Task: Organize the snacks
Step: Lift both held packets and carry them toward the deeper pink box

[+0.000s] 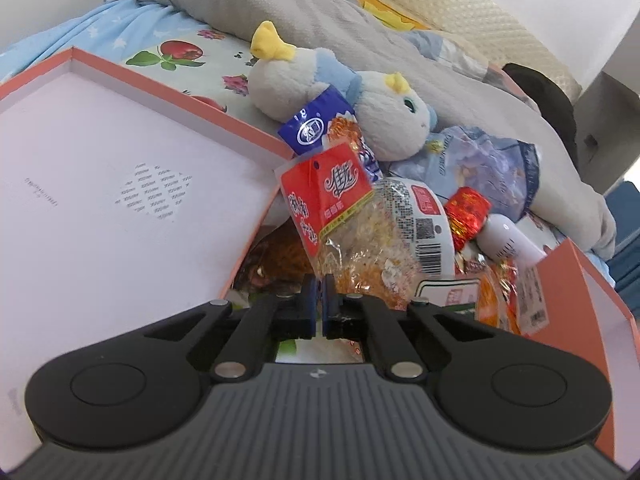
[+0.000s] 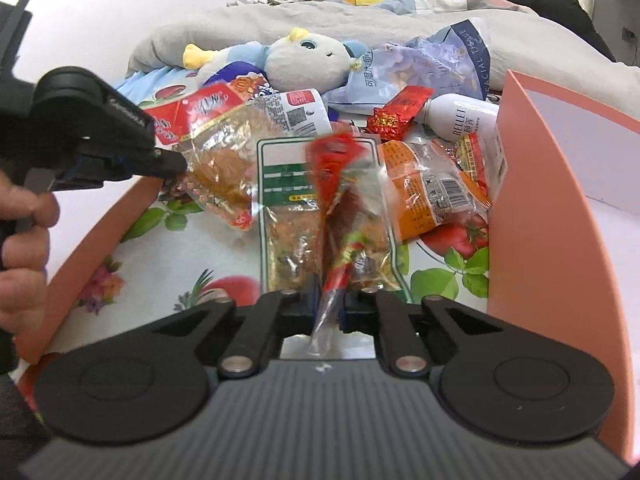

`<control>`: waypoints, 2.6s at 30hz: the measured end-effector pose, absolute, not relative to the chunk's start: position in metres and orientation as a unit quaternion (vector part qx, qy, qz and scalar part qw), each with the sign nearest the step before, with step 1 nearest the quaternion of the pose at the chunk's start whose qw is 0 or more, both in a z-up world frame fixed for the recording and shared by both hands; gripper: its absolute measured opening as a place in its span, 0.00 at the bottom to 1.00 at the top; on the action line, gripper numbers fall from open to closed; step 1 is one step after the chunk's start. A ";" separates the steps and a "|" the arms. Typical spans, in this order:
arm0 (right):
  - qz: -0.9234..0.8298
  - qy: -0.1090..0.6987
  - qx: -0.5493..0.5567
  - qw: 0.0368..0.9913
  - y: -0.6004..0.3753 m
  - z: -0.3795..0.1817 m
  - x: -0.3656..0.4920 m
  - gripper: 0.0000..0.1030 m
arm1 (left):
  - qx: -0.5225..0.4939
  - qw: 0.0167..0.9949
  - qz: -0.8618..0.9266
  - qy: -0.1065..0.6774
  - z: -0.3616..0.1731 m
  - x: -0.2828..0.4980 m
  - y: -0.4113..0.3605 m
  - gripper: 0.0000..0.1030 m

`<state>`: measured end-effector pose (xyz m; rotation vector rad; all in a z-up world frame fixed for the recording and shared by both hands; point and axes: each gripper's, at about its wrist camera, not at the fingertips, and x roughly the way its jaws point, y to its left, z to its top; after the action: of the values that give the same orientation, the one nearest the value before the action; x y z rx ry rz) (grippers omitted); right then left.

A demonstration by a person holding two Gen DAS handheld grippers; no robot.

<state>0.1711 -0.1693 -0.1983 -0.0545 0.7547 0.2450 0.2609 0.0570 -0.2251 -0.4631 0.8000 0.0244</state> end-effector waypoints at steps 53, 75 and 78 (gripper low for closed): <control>0.078 0.384 0.005 0.920 -0.186 -0.213 0.137 0.09 | -0.193 0.872 -0.177 0.414 -0.243 0.301 0.002 0.53; 0.100 0.382 0.036 0.918 -0.190 -0.224 0.145 0.09 | -0.139 0.840 -0.217 0.478 -0.255 0.314 -0.046 0.17; 0.101 0.380 0.038 0.919 -0.190 -0.224 0.144 0.09 | -0.127 0.844 -0.205 0.479 -0.257 0.312 -0.046 0.05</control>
<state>0.1442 -0.1902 -0.2244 0.0791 0.7803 0.2076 0.3119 -0.0463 -0.2574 -0.2681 1.0104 -0.4318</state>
